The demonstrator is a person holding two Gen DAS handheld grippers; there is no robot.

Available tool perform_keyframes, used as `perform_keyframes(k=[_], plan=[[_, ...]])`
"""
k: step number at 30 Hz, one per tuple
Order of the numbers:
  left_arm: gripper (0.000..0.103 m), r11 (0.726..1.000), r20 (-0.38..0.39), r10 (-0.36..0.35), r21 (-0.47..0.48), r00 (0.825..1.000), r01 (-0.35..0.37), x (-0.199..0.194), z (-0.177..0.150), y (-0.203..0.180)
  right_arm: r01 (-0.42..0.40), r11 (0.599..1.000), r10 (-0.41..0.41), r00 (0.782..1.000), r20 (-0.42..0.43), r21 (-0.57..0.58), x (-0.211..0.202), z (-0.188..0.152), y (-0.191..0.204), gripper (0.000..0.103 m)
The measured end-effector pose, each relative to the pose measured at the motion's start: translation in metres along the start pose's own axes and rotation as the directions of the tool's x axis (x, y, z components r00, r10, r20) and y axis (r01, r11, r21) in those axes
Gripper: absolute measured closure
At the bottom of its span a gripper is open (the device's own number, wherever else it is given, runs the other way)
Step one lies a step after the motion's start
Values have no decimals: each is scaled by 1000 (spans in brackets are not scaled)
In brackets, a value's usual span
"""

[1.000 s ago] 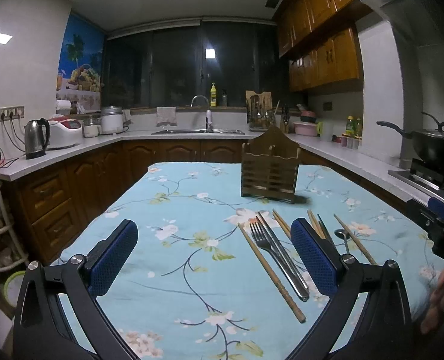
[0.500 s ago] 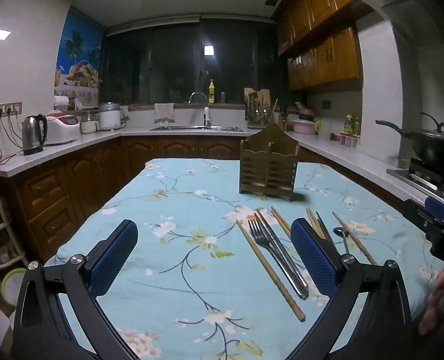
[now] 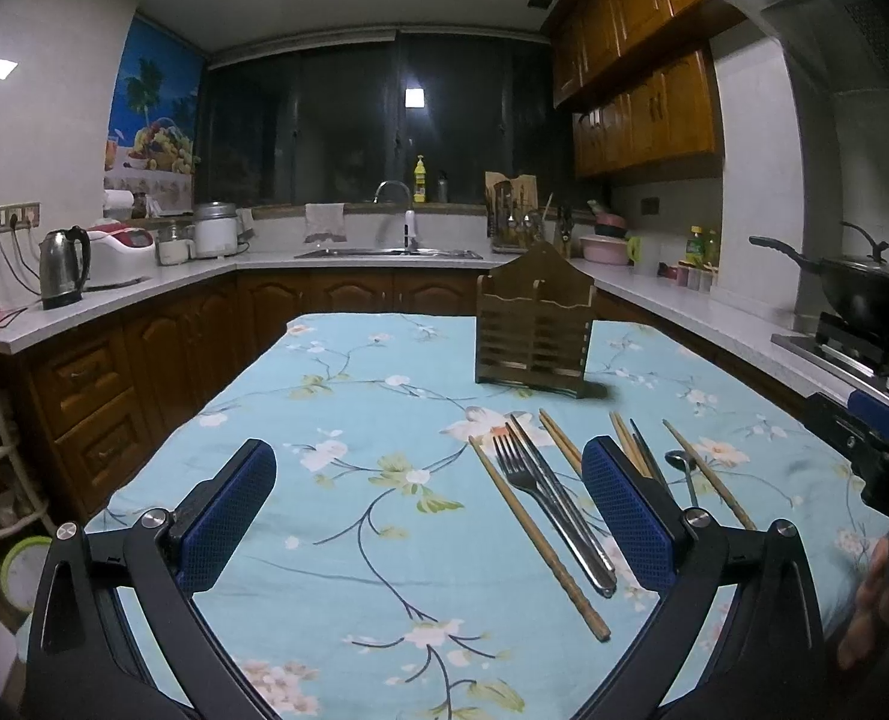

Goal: Organize utensils

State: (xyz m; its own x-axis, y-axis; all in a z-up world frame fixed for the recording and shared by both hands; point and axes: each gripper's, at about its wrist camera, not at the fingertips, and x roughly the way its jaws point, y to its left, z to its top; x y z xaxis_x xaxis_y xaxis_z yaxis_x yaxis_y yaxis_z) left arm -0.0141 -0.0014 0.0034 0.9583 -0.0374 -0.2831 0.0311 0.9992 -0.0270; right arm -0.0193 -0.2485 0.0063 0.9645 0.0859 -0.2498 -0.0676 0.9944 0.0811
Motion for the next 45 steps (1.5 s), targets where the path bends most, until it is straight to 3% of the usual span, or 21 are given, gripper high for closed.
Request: perform_keyframes(k=[15, 21, 34, 38, 40, 43, 45], plan=[[0, 999, -38, -36, -11, 999, 35, 10, -1, 1, -2, 1000, 2, 1000, -17, 5, 1, -3, 5, 0], [0, 997, -90, -71, -22, 993, 69, 21, 1, 1, -4, 1000, 5, 999, -49, 18, 5, 0, 5, 0], [3, 973, -212, -209, -143, 955, 182, 66, 20, 15, -24, 995, 40, 985, -169, 96, 30, 15, -11, 1], [10, 966, -285, -243, -156, 927, 205, 94, 25, 16, -51, 987, 88, 964, -249, 151, 48, 18, -21, 18], [24, 967, -337, -250, -139, 908, 215, 113, 25, 11, -65, 979, 123, 944, -305, 192, 62, 17, -25, 30], [37, 964, -402, -266, -121, 876, 238, 137, 25, 3, -58, 971, 147, 911, -385, 233, 81, 11, -31, 44], [40, 959, -436, -285, -116, 854, 261, 153, 25, -2, -58, 962, 173, 887, -429, 268, 94, 5, -36, 58]])
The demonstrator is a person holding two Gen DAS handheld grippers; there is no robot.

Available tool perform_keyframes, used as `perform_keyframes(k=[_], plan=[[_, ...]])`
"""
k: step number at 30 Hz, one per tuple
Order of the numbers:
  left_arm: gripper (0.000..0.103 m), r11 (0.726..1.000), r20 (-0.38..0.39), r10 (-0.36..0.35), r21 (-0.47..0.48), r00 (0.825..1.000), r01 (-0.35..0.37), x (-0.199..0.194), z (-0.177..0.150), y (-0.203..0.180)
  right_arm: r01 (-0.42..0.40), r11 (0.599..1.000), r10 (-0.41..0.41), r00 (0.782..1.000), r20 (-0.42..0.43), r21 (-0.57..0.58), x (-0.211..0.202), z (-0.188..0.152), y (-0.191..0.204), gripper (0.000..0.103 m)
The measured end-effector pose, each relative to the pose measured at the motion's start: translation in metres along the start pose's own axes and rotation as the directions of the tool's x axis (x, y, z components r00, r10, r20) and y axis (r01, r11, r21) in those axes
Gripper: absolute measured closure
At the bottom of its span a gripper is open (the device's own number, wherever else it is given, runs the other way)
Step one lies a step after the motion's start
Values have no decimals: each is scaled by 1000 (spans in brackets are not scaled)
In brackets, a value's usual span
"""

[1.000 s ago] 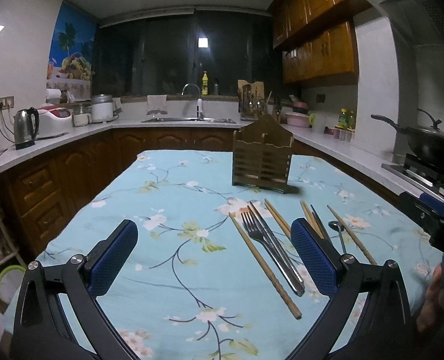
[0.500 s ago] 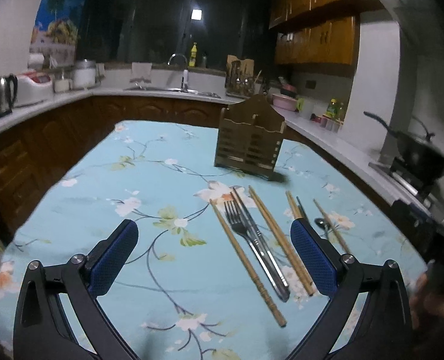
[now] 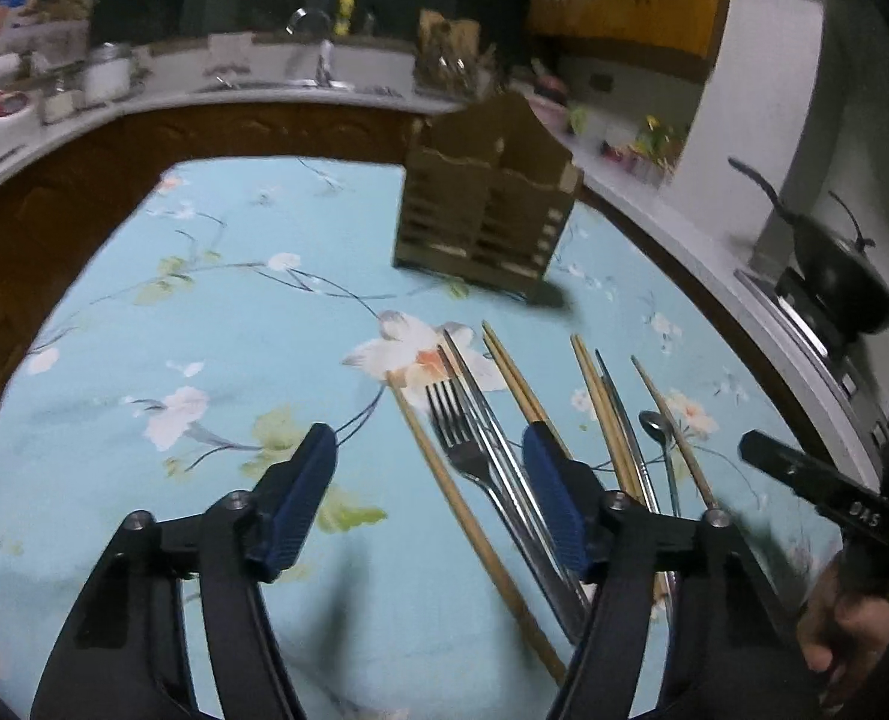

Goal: Organize utensils
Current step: 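Close the left tool on a silver fork while the right tool grasps the steel spoon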

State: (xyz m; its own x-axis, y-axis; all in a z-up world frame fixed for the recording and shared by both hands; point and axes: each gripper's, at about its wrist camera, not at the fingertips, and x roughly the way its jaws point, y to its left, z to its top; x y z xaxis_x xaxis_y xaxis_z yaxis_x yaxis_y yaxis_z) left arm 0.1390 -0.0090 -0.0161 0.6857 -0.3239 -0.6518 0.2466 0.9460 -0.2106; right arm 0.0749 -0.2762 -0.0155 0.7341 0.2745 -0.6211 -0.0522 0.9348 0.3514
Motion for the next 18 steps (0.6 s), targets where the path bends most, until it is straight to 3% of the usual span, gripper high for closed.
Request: perform_keyframes(k=[7, 14, 18], plan=[[53, 995, -142, -99, 8, 985, 102, 50, 18, 0, -25, 996, 36, 992, -119, 89, 33, 5, -21, 68], [58, 991, -202, -121, 29, 972, 130, 84, 30, 3, -22, 992, 46, 979, -200, 123, 56, 7, -31, 72], [73, 988, -226, -130, 58, 965, 147, 96, 34, 3, -30, 987, 65, 974, -217, 160, 62, 5, -41, 78]])
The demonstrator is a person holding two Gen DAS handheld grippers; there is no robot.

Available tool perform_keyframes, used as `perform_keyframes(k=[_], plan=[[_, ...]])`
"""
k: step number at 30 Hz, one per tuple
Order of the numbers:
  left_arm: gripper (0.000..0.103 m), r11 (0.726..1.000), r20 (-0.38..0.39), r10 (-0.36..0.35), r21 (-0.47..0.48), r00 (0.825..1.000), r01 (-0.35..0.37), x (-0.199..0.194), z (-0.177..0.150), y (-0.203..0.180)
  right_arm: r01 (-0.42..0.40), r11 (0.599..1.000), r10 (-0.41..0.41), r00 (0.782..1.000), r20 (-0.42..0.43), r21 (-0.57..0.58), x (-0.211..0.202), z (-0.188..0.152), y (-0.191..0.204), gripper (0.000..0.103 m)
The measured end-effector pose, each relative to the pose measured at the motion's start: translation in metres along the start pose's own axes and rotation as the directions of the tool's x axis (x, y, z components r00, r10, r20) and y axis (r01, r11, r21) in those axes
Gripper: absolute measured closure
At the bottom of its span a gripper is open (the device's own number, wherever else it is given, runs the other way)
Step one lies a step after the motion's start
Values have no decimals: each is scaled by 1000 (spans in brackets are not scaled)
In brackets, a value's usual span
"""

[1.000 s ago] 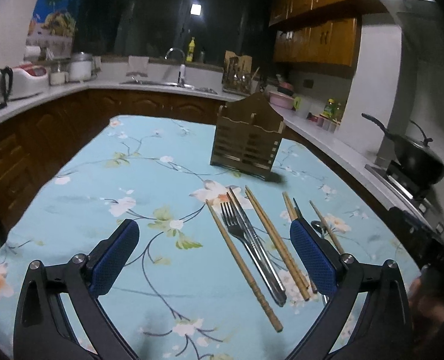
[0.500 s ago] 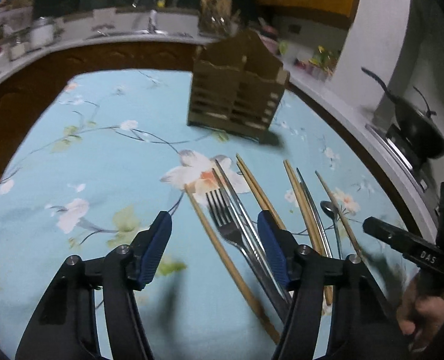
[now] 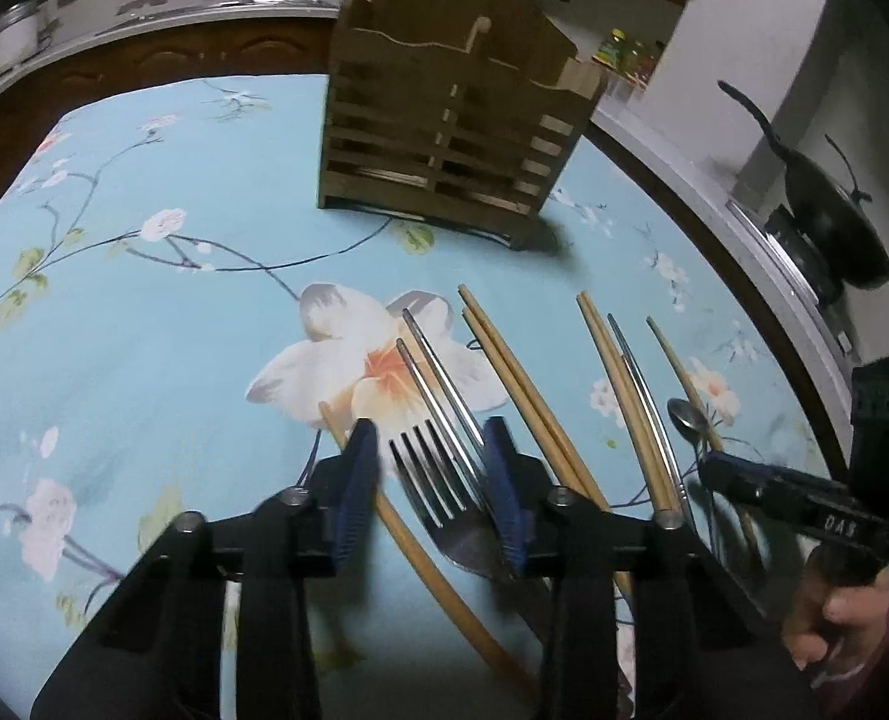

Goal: Organize utensils
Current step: 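Close the left tool on a silver fork while the right tool grasps the steel spoon, then lift the fork with the left tool while the right tool lifts the spoon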

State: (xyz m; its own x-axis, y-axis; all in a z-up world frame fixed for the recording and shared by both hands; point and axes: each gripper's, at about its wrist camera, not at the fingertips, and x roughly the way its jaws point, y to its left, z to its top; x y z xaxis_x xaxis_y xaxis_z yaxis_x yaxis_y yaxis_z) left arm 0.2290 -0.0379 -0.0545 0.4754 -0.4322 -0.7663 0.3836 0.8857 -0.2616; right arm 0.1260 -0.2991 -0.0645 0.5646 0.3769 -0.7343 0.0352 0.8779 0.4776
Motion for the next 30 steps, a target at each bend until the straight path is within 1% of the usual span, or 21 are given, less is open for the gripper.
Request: perform_keyframes(k=[1, 4, 7, 11, 13, 14, 17, 23, 26, 30], plan=[[77, 1000, -6, 2, 6, 1000, -2, 2, 1, 0, -7, 1000, 7, 1000, 2, 7, 0, 1, -2, 79], [81, 1000, -25, -2, 16, 1000, 2, 7, 1, 1, -31, 999, 31, 1000, 6, 28, 2, 4, -6, 79], [83, 1000, -41, -4, 16, 999, 4, 12, -1, 1, -39, 998, 39, 999, 11, 40, 6, 7, -7, 84], [85, 1000, -26, -7, 15, 1000, 7, 9, -3, 0, -22, 999, 21, 1000, 19, 28, 9, 10, -8, 97], [97, 1000, -10, -16, 23, 1000, 17, 2, -3, -3, -22, 999, 22, 1000, 20, 23, 9, 11, -8, 98], [99, 999, -4, -23, 26, 1000, 24, -3, -3, -5, -23, 999, 23, 1000, 21, 22, 7, 11, -7, 99], [100, 1000, 29, -15, 22, 999, 14, -19, -4, -8, -37, 999, 36, 999, 35, 15, 0, 9, -5, 101], [101, 999, 104, -36, -17, 994, 38, -54, -7, -5, -46, 999, 48, 994, 99, -25, -26, 15, 9, 101], [101, 999, 140, -41, -21, 989, 44, -71, -5, -4, -54, 997, 62, 987, 148, -52, -44, 24, 19, 101], [101, 999, 188, -25, -14, 982, 28, -91, 0, -7, -57, 994, 74, 976, 205, -88, -63, 35, 33, 101]])
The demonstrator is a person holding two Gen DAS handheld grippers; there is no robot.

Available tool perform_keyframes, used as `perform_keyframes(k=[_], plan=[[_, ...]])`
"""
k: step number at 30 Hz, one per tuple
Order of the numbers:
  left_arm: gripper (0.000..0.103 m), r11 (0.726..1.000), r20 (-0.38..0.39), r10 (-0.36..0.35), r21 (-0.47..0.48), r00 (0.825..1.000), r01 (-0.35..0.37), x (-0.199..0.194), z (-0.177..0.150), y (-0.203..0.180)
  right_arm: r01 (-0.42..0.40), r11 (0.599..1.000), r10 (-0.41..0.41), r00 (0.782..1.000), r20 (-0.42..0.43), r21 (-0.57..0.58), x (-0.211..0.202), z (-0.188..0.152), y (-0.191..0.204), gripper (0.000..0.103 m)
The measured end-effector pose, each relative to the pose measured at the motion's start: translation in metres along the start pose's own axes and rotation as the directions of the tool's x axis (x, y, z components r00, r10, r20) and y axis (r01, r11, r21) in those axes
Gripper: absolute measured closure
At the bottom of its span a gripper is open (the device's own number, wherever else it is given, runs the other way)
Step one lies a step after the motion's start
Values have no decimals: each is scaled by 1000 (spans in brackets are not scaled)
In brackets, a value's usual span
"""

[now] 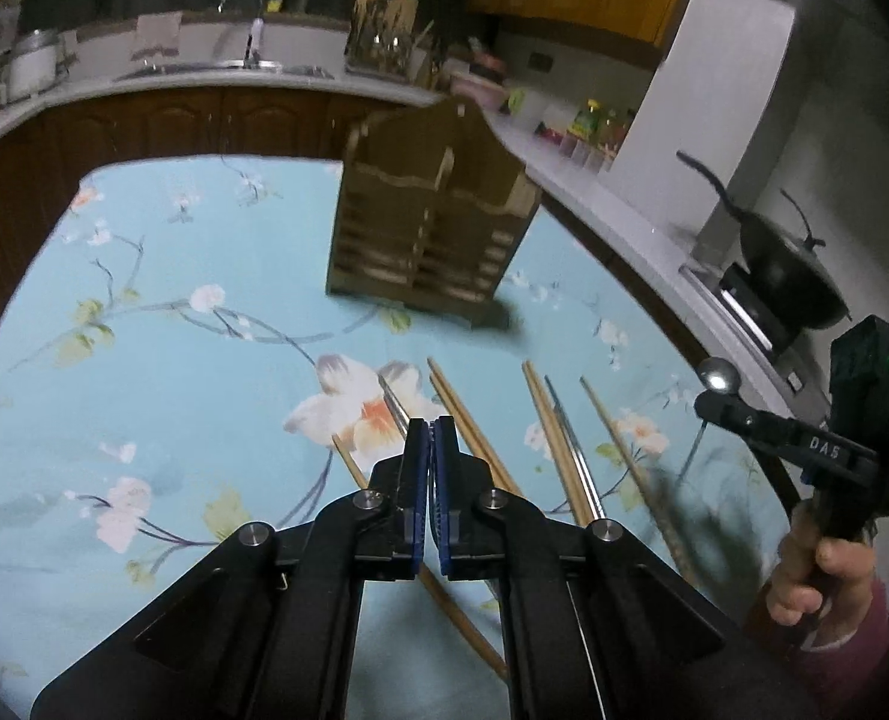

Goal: Organize utensils
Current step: 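Lift the fork with the left tool while the right tool lifts the spoon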

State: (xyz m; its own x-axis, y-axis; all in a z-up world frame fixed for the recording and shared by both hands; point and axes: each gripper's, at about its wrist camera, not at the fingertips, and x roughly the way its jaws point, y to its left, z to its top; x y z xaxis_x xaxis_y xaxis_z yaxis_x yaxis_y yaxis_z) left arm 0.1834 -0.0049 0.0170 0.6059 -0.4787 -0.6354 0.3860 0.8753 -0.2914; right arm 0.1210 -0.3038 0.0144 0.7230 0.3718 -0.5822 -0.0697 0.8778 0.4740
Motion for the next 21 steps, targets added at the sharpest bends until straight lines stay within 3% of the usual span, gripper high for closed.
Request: perform_keyframes(k=[10, 21], plan=[[101, 998, 164, 65, 0, 984, -66, -40, 47, 6, 35, 988, -13, 990, 142, -153, -13, 41, 44, 101], [101, 985, 375, 170, -58, 912, -160, -58, 135, 17, 86, 969, -21, 963, 270, -232, -12, 105, 71, 101]])
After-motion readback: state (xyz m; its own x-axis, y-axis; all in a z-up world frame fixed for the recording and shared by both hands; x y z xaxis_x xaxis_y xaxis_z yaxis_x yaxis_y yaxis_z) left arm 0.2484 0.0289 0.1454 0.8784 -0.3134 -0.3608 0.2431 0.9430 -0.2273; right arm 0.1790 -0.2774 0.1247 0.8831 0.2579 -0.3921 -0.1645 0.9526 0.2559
